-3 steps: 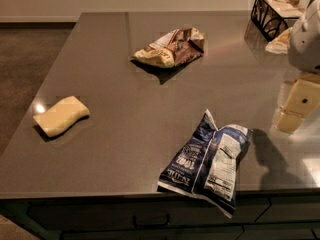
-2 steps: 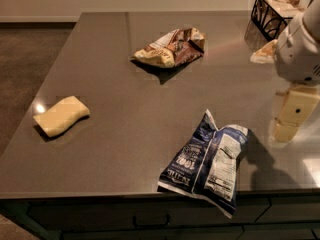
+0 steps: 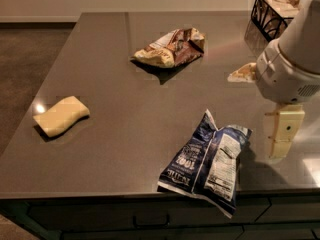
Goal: Move blue chip bag near sponge
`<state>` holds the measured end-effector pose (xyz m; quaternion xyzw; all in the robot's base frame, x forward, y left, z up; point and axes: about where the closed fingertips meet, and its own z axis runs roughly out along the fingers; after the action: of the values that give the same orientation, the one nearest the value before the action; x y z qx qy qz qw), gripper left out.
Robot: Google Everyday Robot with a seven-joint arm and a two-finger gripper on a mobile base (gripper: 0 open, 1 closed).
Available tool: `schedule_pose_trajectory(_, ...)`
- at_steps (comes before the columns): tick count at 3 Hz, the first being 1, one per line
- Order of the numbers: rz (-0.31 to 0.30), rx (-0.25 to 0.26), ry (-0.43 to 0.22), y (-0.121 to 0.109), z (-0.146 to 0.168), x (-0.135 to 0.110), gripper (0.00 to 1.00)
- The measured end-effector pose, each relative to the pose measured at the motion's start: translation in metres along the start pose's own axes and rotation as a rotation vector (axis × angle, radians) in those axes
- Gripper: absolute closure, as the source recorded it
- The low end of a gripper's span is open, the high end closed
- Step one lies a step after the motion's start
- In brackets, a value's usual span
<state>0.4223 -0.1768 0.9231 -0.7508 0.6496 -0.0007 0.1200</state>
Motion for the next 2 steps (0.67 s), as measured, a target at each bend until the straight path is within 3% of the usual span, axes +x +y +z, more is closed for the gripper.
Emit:
schedule_pose_trajectory(1, -0.114, -0.036, -0.018, 0.010, 0.019, -0.004, 0.00)
schedule_pose_trajectory(2, -0.190, -0.048, -0.031, 0.015, 0.037, -0.007, 0.00)
